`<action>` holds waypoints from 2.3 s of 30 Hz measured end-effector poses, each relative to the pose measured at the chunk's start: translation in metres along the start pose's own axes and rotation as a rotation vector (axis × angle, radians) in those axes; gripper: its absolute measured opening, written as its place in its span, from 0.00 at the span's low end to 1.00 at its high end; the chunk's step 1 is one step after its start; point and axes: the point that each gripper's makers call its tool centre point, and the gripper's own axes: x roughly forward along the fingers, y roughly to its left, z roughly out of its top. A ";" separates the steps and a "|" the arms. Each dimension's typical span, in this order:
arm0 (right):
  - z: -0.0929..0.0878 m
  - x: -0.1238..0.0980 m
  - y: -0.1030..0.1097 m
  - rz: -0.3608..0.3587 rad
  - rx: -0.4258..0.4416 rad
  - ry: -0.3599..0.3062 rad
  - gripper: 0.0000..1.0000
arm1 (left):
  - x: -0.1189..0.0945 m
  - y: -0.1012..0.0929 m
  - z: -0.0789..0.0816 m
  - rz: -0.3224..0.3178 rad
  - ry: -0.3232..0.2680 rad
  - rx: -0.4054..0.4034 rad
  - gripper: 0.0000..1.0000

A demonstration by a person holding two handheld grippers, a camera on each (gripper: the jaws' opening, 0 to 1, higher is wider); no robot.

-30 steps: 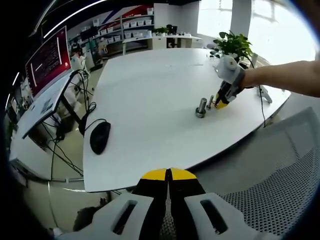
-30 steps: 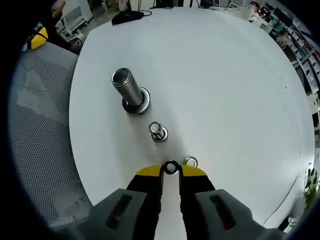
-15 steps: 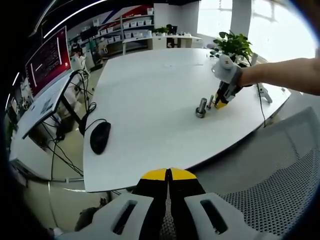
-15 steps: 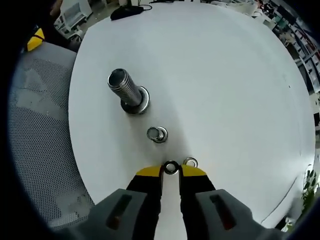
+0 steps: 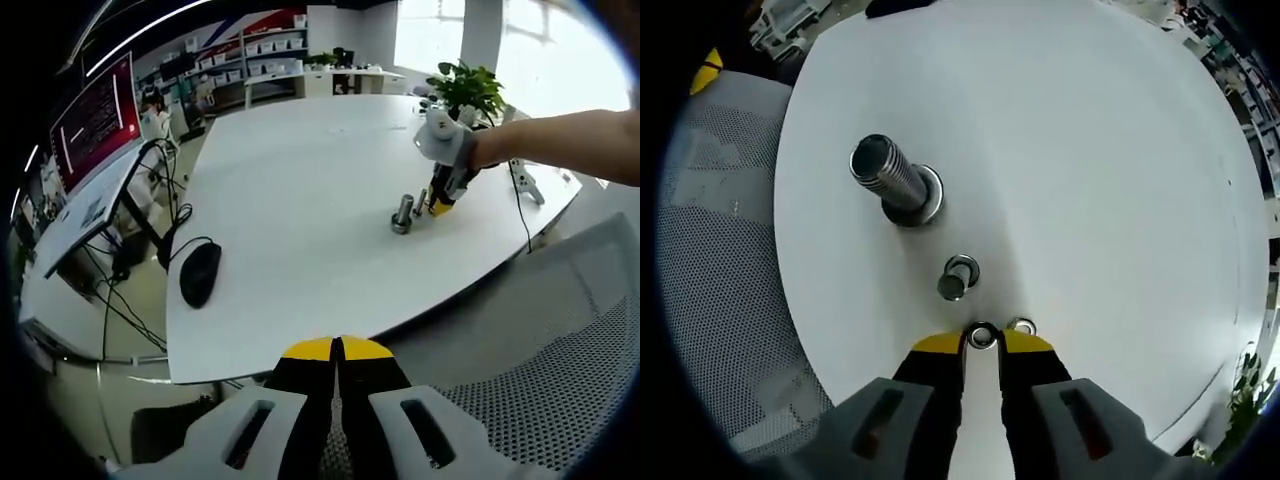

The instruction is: Place the washer onto the threaded stud by aligning its center hole with the stud, sliding it down to the base, and recovering from edge contact or off-axis alignment until the washer reaches the visible bottom stop.

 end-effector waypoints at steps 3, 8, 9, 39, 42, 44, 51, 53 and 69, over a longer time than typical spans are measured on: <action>0.000 0.001 -0.001 -0.003 -0.002 -0.004 0.14 | 0.000 0.000 0.000 0.000 -0.003 -0.001 0.00; 0.000 0.002 -0.003 -0.008 -0.001 -0.002 0.14 | -0.001 0.000 0.001 0.001 -0.008 -0.001 0.00; 0.000 0.002 -0.003 -0.009 -0.001 0.000 0.14 | -0.001 0.000 0.001 0.001 -0.009 -0.001 0.00; 0.006 -0.069 0.000 0.003 -0.036 -0.133 0.14 | -0.002 -0.001 0.003 -0.002 -0.027 -0.004 0.00; 0.010 -0.074 0.002 0.008 -0.045 -0.139 0.14 | -0.002 -0.001 0.003 -0.003 -0.027 -0.001 0.00; 0.014 -0.077 0.003 0.010 -0.058 -0.143 0.14 | -0.002 -0.001 0.003 -0.003 -0.027 -0.002 0.00; 0.026 -0.083 0.003 0.010 -0.102 -0.148 0.14 | -0.002 -0.001 0.003 -0.002 -0.031 -0.004 0.00; 0.028 -0.083 0.003 0.010 -0.109 -0.148 0.14 | -0.002 -0.001 0.003 -0.002 -0.031 -0.003 0.00; 0.036 -0.082 0.007 0.006 -0.167 -0.127 0.14 | -0.002 -0.002 0.003 -0.007 -0.028 0.001 0.00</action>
